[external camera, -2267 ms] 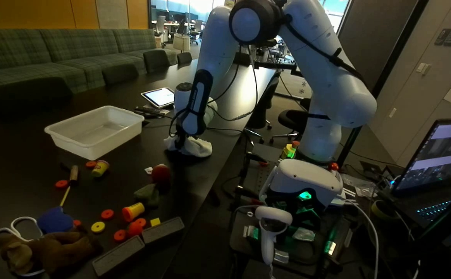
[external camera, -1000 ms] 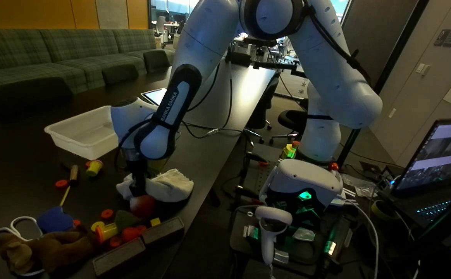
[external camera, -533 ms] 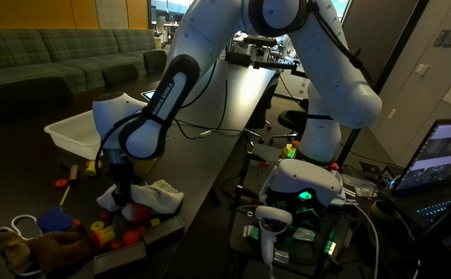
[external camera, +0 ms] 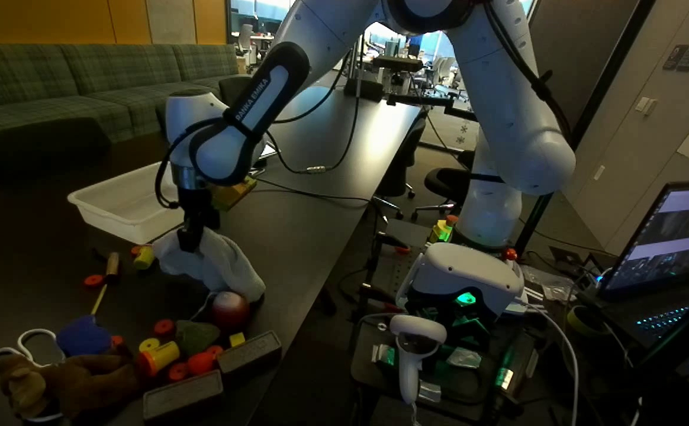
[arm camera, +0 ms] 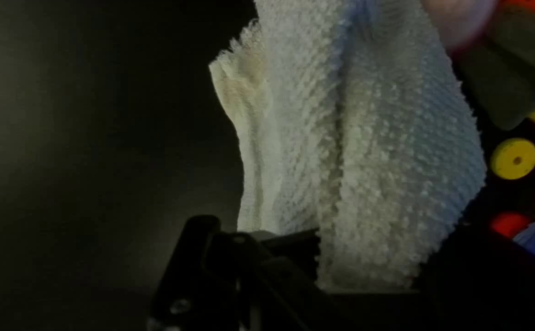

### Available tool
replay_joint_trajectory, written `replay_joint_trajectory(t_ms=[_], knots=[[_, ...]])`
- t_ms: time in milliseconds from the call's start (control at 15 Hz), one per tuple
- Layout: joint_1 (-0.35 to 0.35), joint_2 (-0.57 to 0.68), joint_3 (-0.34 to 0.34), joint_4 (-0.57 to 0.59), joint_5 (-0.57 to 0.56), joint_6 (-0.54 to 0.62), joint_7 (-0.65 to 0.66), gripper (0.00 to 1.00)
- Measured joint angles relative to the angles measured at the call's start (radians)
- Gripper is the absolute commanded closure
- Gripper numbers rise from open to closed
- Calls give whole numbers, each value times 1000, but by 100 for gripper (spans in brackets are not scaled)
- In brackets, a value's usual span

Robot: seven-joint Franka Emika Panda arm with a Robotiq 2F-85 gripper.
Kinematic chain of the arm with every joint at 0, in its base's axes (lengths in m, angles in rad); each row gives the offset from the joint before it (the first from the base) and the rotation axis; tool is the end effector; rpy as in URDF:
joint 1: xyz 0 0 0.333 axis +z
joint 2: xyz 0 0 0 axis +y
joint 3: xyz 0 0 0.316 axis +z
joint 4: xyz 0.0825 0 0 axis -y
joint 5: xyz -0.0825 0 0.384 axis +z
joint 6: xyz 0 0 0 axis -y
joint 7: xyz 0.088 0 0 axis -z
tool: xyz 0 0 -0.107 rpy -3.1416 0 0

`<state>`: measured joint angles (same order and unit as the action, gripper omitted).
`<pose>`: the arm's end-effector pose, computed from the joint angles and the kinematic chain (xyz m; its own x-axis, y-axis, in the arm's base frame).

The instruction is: Use the towel to push all the objects on the table to the left

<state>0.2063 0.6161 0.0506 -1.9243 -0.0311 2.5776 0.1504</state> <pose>0.6068 0.1589 0.1700 0.9919 0.1219 0.0361 0.1226 -0.9923 -0.0172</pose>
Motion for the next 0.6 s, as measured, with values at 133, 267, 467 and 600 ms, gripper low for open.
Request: replay_joint_trajectory(t_ms=[133, 267, 467, 600], knots=[[-25, -20, -33, -2, -19, 0, -13, 99], [-25, -24, -80, 2, -71, 3, -7, 99], [8, -5, -152, 21, -191, 3, 51, 99], [50, 29, -196, 50, -269, 3, 118, 99]])
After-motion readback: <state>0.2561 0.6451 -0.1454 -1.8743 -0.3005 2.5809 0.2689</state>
